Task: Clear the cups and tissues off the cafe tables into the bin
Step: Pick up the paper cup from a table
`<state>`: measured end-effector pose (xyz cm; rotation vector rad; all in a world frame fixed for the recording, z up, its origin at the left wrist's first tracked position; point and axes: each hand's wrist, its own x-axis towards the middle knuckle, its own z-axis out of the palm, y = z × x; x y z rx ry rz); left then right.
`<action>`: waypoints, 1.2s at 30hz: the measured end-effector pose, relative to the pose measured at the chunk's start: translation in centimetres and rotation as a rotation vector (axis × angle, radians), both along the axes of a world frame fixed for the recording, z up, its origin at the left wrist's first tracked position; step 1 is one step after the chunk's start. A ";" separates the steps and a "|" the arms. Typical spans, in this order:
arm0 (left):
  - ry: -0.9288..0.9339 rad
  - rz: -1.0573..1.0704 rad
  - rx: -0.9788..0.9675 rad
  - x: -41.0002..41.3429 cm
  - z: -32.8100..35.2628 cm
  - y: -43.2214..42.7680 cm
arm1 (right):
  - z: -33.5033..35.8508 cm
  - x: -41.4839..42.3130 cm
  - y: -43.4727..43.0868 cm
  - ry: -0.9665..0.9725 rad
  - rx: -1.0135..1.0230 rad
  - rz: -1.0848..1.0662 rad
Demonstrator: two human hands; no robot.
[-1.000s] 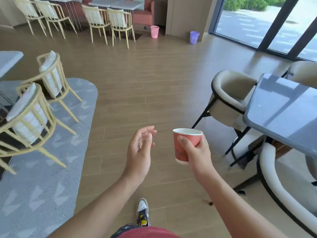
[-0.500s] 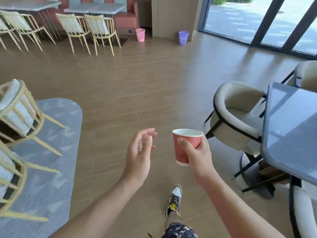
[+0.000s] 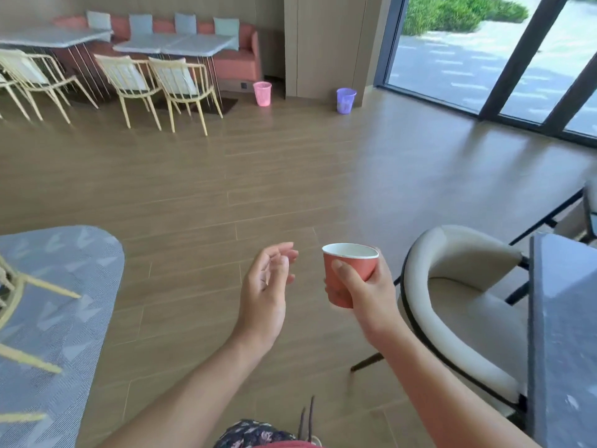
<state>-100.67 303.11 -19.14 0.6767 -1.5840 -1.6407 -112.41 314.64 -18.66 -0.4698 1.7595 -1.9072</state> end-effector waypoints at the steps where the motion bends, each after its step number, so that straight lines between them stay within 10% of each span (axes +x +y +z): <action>1: 0.003 0.000 0.001 -2.0 0.1 -1.0 | 0.2 -1.8 -0.7 -0.005 -0.007 -0.005; 36: -0.020 -0.179 0.080 -74.6 -3.2 -44.1 | -5.3 -71.3 -40.0 -0.080 0.043 -0.298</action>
